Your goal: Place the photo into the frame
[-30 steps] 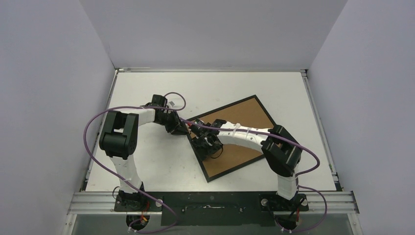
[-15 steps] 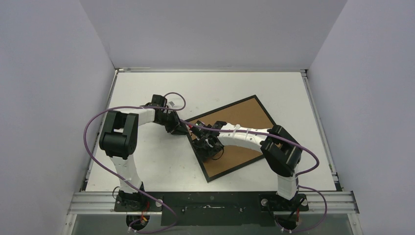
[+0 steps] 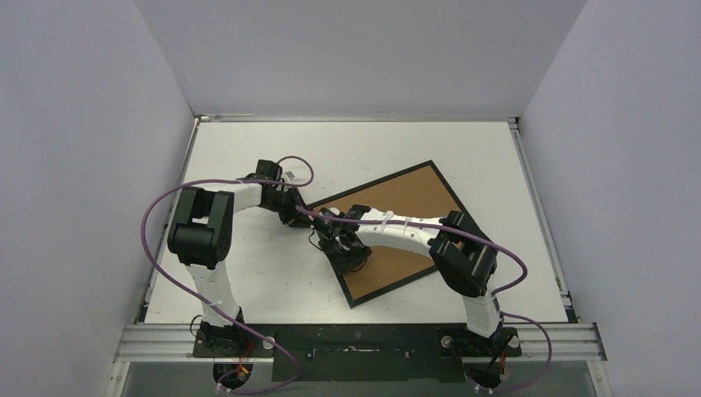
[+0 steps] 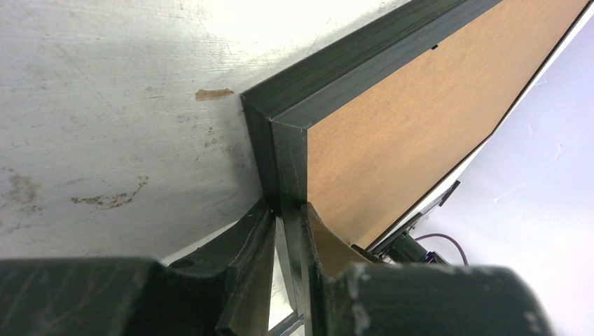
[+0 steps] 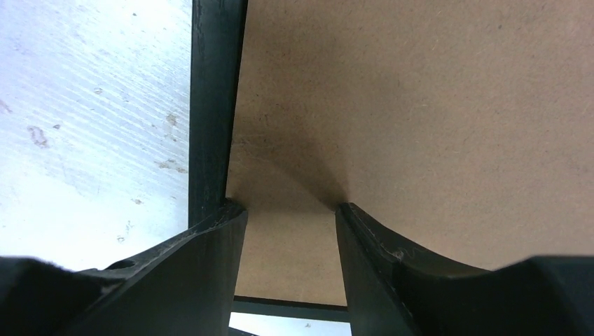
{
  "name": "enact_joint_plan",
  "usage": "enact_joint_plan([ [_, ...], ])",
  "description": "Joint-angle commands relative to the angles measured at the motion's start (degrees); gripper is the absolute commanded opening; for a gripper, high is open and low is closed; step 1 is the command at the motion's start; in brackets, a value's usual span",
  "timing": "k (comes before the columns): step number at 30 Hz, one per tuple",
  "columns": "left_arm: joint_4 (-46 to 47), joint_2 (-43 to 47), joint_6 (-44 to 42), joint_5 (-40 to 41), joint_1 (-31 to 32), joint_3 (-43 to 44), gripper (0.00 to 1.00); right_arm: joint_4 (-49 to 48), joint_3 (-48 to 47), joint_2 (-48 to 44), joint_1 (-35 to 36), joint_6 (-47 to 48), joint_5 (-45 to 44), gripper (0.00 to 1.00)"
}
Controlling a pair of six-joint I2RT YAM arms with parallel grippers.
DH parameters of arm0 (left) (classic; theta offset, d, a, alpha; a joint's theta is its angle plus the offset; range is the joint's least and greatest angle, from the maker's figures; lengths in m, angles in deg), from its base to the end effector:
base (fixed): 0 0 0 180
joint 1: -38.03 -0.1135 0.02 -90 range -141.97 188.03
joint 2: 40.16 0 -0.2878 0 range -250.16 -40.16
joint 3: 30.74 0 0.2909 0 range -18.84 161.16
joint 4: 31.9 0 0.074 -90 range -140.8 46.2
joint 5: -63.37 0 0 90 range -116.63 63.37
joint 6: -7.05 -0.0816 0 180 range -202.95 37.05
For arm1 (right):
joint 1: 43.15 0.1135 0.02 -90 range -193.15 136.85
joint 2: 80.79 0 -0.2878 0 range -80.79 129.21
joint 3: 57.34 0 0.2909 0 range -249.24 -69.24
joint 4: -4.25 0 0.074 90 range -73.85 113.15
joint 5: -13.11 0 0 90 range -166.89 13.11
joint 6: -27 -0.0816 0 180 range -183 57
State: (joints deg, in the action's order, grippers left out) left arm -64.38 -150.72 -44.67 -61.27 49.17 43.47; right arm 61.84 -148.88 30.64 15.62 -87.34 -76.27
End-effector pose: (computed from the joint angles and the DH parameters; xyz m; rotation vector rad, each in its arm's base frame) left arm 0.3897 -0.1240 0.0789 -0.5127 2.8396 -1.0411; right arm 0.2234 0.3702 0.1305 -0.8826 2.8427 0.2286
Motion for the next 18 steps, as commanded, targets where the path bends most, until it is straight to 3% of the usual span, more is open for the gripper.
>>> enact_joint_plan([
  [1, -1.7, -2.1, -2.9, 9.3, 0.2, -2.0, 0.16, 3.4, -0.1, 6.6, 1.5, -2.4, -7.4, 0.5],
  [11, -0.6, -2.0, -2.5, 6.3, -1.1, -2.0, 0.16, 2.9, 0.0, 10.1, 4.6, -4.6, -11.0, 0.52],
  [18, 2.2, 0.2, -1.6, -0.9, -3.0, 0.0, 0.22, -4.6, -0.8, -3.5, 0.6, -3.4, -10.1, 0.56],
])
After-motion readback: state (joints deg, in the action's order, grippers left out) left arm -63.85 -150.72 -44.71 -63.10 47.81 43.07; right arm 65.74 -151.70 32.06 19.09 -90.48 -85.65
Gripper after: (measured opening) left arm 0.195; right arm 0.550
